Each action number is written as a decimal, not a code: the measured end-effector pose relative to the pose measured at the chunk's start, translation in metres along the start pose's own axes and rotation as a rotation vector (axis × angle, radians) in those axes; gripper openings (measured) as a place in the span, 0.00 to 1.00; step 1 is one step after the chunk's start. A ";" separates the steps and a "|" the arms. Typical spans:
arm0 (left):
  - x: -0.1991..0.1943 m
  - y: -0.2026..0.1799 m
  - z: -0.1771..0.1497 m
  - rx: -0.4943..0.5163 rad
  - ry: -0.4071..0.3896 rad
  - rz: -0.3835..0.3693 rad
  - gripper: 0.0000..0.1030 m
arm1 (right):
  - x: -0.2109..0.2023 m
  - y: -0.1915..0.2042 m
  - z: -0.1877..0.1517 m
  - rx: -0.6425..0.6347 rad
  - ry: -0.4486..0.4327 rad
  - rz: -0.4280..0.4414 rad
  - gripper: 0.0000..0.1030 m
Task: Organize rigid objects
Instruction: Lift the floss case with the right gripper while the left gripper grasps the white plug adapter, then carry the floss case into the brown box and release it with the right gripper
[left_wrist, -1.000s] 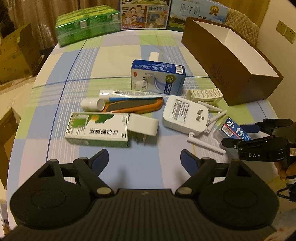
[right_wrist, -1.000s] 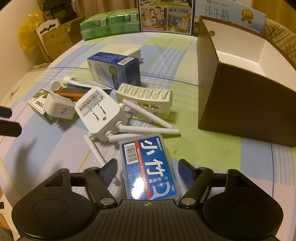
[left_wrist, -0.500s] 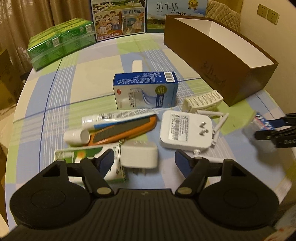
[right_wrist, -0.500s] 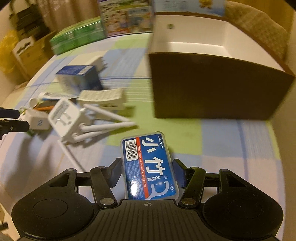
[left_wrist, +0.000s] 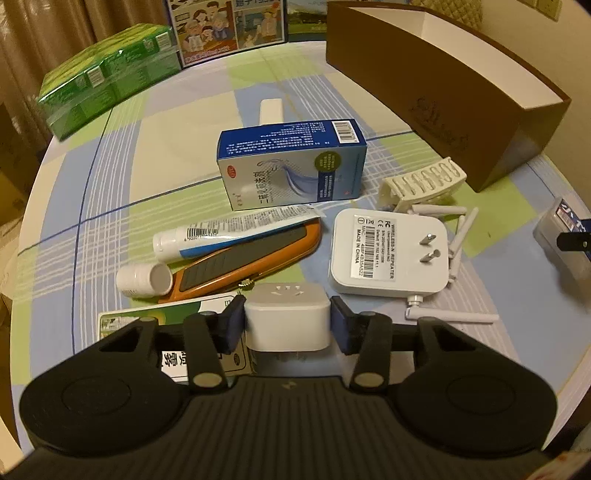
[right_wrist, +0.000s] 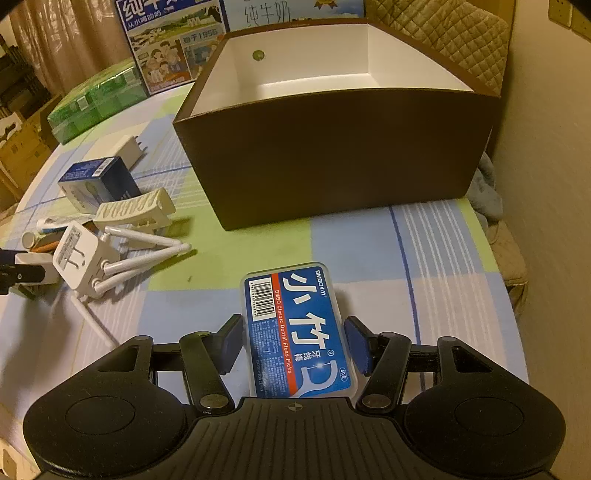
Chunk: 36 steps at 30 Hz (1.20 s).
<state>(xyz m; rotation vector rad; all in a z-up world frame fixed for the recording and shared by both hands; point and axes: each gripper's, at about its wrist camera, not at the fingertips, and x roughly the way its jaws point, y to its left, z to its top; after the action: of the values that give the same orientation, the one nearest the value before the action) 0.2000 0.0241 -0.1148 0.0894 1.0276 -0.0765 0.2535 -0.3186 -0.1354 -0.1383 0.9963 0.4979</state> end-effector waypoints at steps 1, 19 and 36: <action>-0.001 0.000 0.000 -0.003 -0.001 0.001 0.42 | 0.000 0.000 0.000 0.000 0.000 0.002 0.54; -0.071 -0.043 0.020 -0.050 -0.098 -0.023 0.42 | -0.048 -0.006 0.042 -0.047 -0.059 0.095 0.54; -0.061 -0.154 0.151 0.087 -0.249 -0.189 0.42 | -0.067 -0.050 0.144 -0.109 -0.188 0.144 0.54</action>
<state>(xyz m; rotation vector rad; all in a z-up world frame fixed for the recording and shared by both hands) 0.2806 -0.1438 0.0088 0.0597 0.7819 -0.2973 0.3578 -0.3376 -0.0065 -0.1157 0.7986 0.6848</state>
